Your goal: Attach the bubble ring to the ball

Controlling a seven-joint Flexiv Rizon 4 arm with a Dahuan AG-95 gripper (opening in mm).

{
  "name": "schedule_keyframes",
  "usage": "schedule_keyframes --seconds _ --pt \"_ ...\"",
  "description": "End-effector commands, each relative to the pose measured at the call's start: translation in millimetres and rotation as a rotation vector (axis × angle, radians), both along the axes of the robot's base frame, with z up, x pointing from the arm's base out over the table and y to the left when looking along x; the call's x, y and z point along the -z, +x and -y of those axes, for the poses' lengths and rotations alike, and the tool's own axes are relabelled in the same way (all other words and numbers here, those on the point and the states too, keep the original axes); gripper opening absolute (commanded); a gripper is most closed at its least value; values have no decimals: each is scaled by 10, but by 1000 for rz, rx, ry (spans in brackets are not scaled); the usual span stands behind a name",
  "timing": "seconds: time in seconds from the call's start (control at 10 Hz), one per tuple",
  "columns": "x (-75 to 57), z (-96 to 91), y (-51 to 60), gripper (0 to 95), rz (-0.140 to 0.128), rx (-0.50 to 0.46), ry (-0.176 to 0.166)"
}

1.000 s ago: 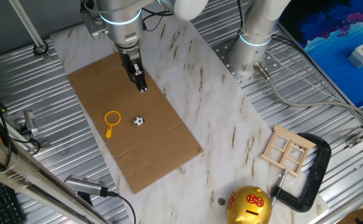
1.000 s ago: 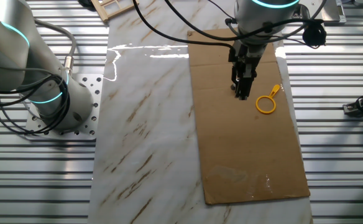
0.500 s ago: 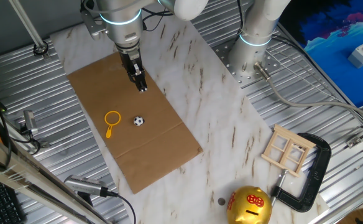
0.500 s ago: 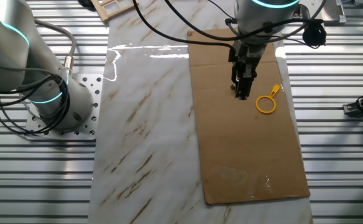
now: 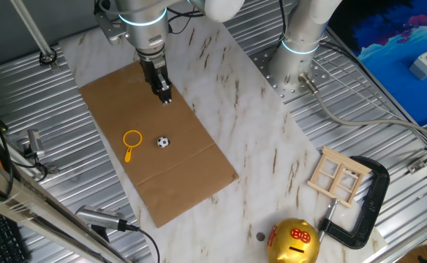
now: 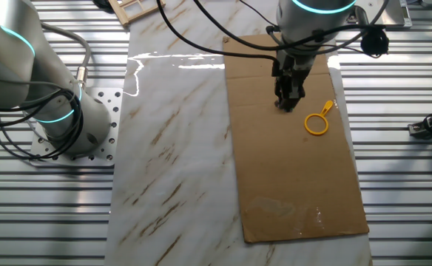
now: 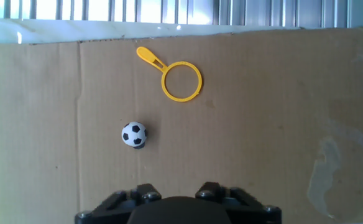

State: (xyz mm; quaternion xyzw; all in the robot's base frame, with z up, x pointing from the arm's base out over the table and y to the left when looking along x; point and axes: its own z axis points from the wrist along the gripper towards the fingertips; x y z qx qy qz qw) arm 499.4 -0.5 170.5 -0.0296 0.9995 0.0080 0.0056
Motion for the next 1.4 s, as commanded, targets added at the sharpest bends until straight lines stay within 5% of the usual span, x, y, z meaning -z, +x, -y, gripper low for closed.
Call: schedule_keyframes --seconds 0.1,1.4 --pt "5 -5 6 0 -2 -6 1" --pt "4 -5 6 0 -6 -66 -3"
